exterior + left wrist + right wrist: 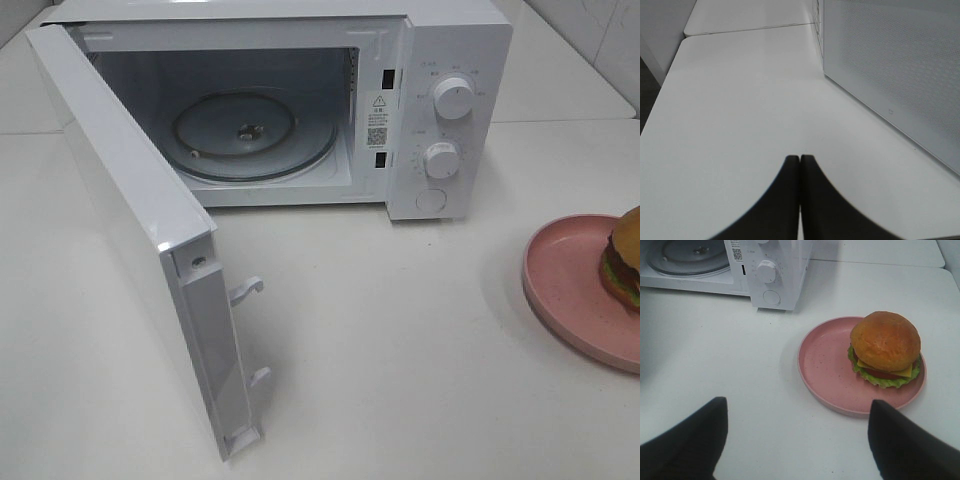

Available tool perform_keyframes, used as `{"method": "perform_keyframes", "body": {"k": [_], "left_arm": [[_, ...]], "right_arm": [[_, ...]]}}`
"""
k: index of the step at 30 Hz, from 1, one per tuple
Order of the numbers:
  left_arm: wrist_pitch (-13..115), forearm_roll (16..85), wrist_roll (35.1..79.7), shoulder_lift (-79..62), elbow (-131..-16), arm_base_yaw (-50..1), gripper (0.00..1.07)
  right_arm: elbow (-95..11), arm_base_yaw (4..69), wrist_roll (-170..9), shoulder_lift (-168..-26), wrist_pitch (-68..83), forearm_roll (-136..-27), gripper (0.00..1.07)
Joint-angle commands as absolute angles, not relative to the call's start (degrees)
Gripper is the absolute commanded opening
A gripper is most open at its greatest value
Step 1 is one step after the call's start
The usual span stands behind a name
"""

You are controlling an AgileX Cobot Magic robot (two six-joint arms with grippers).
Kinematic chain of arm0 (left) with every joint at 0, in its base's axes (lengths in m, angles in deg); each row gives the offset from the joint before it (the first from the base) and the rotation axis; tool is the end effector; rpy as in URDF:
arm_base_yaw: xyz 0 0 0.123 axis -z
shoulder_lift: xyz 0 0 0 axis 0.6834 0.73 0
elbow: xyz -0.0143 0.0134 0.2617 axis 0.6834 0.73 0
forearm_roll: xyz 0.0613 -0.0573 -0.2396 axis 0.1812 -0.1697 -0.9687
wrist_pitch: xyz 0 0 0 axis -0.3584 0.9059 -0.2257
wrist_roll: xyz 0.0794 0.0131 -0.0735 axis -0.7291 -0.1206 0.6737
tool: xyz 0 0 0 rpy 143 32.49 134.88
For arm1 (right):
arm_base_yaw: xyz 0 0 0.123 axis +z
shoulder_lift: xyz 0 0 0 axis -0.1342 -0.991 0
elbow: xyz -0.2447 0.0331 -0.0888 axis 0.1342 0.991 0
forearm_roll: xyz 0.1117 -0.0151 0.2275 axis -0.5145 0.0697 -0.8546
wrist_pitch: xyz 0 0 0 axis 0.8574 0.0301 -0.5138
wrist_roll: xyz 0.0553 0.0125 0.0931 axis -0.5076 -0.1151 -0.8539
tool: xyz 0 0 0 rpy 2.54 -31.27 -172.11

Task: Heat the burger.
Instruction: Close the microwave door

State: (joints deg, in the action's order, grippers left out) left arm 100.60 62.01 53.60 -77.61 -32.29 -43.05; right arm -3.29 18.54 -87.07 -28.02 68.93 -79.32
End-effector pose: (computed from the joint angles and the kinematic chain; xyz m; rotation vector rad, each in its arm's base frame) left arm 0.0346 -0.0056 0.2724 0.1375 2.0214 0.0123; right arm 0.0372 0.0032 0.2752 -0.1506 1.9904 0.0968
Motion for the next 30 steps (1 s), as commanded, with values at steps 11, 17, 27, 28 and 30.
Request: {"method": "perform_keyframes", "body": {"k": [11,17,27,28,30], "left_arm": [[99.8,61.8,53.9,-78.7,-32.2,-43.1,0.0],[99.8,61.8,53.8,-78.7,-32.2,-43.1,0.0],[98.1,61.8,50.2,-73.9,-33.4,-43.1,0.0],[98.1,61.8,50.2,-73.9,-33.4,-43.1,0.0],[92.5,60.8,50.0,-70.3,-34.0,-43.1,0.0]], "right_arm": [[-3.1,18.4,-86.4,-26.5,68.0,-79.4,0.73],[-3.1,18.4,-86.4,-26.5,68.0,-79.4,0.73],[-3.1,18.4,-86.4,-26.5,68.0,-79.4,0.73],[-3.1,18.4,-86.4,-26.5,68.0,-79.4,0.73],[-3.1,18.4,-86.4,-26.5,68.0,-79.4,0.73]]}}
